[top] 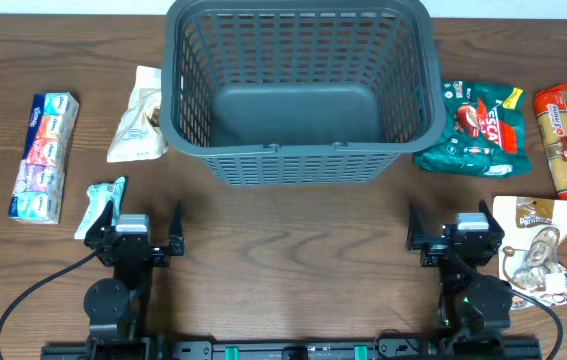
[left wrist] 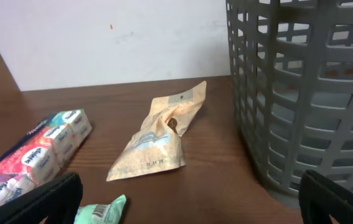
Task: Pack container
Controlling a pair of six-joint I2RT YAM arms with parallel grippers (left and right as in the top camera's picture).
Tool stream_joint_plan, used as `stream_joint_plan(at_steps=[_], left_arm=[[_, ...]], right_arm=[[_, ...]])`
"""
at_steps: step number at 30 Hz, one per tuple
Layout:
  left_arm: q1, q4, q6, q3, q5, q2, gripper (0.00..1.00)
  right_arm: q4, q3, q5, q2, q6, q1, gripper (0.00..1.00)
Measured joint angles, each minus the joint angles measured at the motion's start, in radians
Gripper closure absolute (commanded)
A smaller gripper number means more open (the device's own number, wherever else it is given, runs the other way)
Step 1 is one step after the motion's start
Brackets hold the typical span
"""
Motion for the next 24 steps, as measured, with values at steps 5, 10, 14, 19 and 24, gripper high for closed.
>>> stream_joint_plan(at_steps=[5,10,14,19,24], left_arm=[[0.000,0.000,0.000,0.000,0.000,0.000,0.01],[0.000,0.000,0.000,0.000,0.000,0.000,0.01],[0.000,0.000,0.000,0.000,0.000,0.000,0.01],[0.000,0.000,0.000,0.000,-0.002,0.000,0.01],[0.000,0.000,0.000,0.000,-0.003,0.000,0.01]], right_arm=[[-0.025,0.000,0.031,0.000,0.049,0.000,0.01],[-0.103,0.054,0.139,0.027,0.076,-0.003,0.01],[-0.107,0.179,0.203,0.138,0.076,-0.037,0.01],[-0.155,0.425,0.234,0.380,0.076,-0.098,0.01],[-0.486,0.818,0.193,0.711,0.066,-0.170,0.01]])
